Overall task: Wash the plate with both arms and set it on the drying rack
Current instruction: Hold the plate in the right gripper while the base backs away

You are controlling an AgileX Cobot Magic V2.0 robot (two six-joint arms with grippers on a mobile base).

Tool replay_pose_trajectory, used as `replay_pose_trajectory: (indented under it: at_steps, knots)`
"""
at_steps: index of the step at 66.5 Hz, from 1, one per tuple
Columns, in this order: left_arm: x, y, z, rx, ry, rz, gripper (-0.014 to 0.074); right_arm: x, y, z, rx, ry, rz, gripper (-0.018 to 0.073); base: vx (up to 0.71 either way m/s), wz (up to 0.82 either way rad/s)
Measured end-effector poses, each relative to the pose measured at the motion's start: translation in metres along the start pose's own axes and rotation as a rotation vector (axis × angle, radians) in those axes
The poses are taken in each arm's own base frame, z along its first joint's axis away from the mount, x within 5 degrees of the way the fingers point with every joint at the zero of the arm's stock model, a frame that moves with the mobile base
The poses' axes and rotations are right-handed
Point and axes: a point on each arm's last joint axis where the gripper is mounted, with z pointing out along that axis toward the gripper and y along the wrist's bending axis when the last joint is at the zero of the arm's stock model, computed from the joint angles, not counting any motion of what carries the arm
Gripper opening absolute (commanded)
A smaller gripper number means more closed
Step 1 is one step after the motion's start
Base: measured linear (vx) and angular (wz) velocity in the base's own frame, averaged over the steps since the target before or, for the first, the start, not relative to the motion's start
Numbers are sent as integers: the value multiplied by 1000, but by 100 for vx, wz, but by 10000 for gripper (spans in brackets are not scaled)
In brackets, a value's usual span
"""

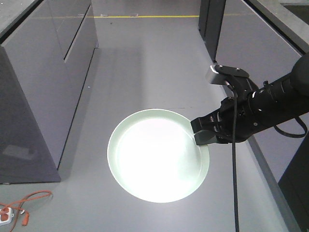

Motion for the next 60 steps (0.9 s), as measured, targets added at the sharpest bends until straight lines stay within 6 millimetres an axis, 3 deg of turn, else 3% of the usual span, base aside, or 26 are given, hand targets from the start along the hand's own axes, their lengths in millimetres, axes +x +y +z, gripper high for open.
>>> replay_pose_trajectory:
  at_steps: [60]
  knots:
    - [0, 0, 0, 0, 0, 0, -6, 0, 0, 0, -1, 0, 0, -1, 14, 7]
